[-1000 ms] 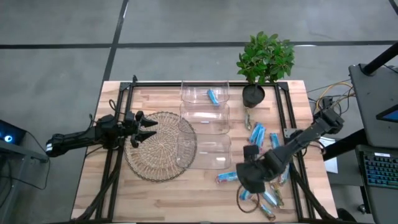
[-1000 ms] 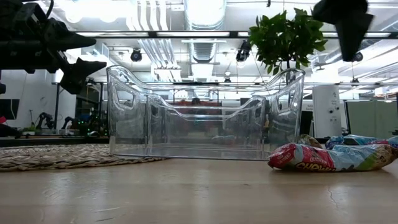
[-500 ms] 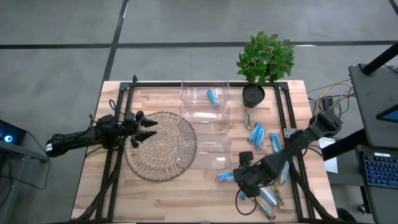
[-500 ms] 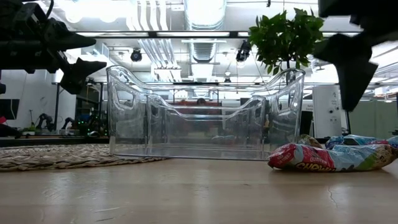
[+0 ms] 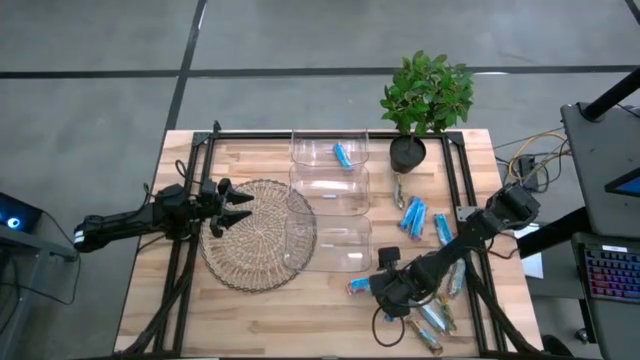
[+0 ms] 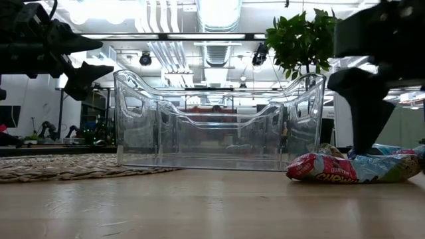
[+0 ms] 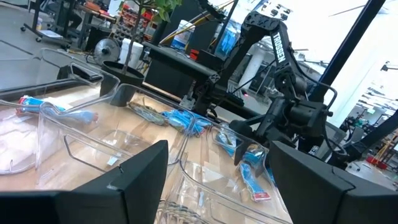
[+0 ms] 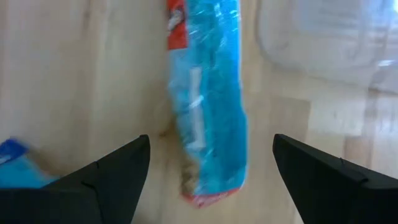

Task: Pick and place Granola Bars by type
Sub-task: Put the red granola bar into the top transparent bin

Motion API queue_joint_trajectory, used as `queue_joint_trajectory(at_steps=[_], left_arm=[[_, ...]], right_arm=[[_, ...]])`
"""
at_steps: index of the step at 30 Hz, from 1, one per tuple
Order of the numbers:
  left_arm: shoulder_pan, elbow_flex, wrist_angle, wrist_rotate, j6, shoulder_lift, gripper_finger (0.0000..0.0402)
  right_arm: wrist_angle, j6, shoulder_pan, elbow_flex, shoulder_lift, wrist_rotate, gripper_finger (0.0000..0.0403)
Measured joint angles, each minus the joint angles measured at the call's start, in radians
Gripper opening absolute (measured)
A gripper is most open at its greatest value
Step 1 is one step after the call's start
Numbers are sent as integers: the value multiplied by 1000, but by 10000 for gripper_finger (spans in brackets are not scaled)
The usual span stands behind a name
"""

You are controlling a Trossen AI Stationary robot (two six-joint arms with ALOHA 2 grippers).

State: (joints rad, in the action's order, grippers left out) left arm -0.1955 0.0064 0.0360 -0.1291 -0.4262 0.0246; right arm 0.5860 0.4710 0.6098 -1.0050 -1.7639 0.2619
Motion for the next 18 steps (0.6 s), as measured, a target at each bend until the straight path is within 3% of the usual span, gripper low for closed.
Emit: queue_joint_trajectory(at_steps=[5,9,18], left_arm=[[0,0,0,0,0,3,261],[0,0,0,0,0,4,261],[0,0,0,0,0,4,261]], right_arm=[[-7,-8,-13,-1,-27,-3,321],[-17,-8,-12,-3,-34,-11,292],[-28,-7,-12,7,-26,-16,146]])
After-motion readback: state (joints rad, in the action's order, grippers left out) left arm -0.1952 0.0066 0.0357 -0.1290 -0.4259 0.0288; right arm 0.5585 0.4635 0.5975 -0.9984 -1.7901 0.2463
